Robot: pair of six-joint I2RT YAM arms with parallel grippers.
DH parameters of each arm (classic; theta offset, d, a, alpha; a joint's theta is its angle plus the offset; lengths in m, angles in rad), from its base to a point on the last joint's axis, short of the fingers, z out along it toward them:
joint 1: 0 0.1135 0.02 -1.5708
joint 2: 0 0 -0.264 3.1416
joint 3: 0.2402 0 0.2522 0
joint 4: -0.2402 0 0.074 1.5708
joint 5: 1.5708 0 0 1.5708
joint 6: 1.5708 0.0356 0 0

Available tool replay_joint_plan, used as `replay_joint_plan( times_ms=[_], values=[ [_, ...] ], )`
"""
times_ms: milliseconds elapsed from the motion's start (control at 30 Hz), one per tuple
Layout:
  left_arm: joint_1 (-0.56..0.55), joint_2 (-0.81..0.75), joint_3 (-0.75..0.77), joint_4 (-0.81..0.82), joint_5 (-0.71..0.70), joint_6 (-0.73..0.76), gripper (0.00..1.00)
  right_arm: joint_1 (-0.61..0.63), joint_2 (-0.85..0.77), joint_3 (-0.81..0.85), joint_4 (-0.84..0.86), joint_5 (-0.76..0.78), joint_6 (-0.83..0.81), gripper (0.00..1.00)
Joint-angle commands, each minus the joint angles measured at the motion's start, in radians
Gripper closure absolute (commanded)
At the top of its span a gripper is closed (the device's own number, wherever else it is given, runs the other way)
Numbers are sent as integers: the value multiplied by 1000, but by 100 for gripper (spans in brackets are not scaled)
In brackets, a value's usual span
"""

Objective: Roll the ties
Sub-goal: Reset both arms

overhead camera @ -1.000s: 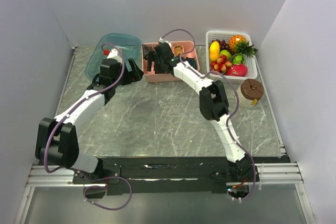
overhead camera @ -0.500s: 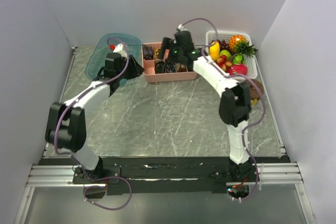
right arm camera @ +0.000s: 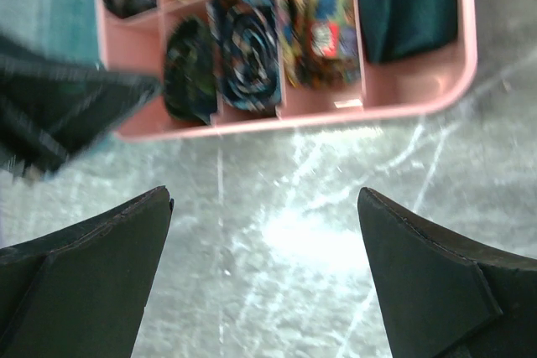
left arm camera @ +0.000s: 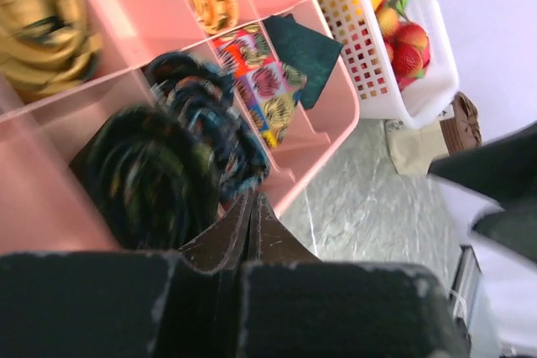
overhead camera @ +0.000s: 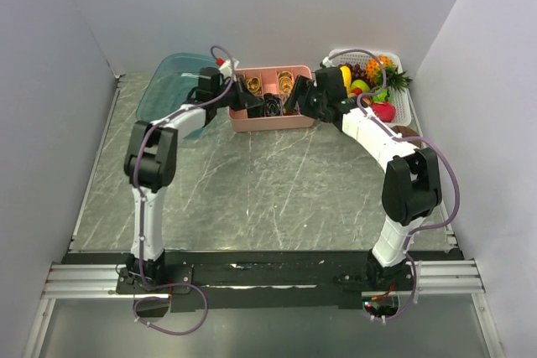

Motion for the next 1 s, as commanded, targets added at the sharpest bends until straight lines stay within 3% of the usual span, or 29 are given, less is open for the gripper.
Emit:
replay_joint_plan(
  times_ms=[0,167,333,433,533,567,633,800,967],
  values=[
    [-25,118,162,-9,110,-33,99,-10,-72,-53,38,0,-20,1],
    [-27,159,176,-80,0,-16,99,-17,-85,-74,22,-7,-32,1],
    [-27,94,168,-60,0,14,98,-21,-119,-67,9,-5,-51,1],
    [-27,-32,127,15,6,12,84,-21,-160,-56,-3,7,-63,1],
    [-27,-179,46,90,-2,-4,48,-22,-225,-73,-4,24,-71,1],
    [-27,-218,15,102,-13,-11,26,-21,-245,-83,-3,29,-74,1],
    [-27,-328,-89,139,-28,-28,6,-22,-311,-123,0,42,-80,1],
    [-19,-608,-420,217,-121,-38,4,-21,-473,-290,32,99,-109,1],
    [-17,-828,-640,104,-426,-1,4,-22,-656,-465,51,249,-129,0]
  ],
)
